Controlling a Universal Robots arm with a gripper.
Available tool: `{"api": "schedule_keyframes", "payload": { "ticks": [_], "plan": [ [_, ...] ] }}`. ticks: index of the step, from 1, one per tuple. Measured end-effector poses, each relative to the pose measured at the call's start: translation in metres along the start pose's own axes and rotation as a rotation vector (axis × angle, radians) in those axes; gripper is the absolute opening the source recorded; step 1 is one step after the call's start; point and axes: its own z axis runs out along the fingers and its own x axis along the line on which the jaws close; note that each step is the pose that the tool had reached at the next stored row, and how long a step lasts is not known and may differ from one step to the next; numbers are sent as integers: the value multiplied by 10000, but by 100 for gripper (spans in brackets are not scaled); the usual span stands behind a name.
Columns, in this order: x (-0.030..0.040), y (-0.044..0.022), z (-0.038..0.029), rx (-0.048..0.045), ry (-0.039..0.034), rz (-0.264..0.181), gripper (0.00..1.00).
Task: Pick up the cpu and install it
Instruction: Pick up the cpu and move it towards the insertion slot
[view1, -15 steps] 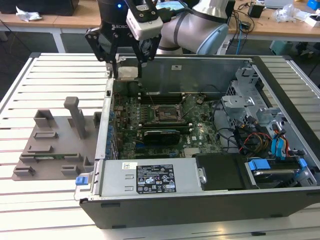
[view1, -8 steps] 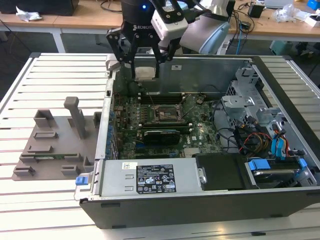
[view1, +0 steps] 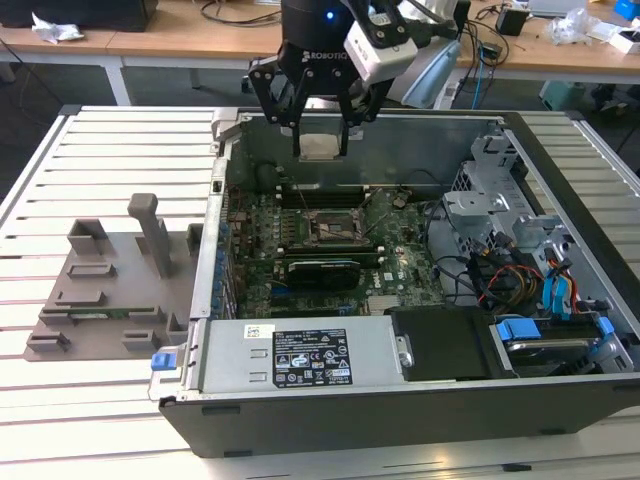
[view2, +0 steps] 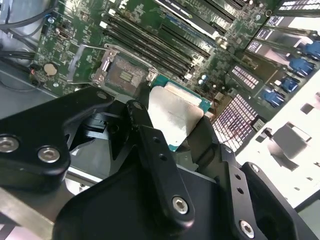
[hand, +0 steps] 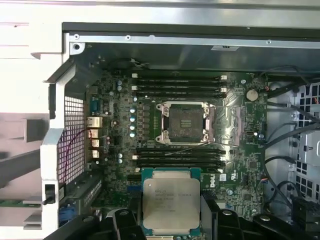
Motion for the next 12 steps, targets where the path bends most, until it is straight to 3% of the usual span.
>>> {"api": "schedule_keyframes", "payload": {
  "ticks": [12],
  "plan": [
    [-193,2,19,33,5,-1,55]
  ]
}}
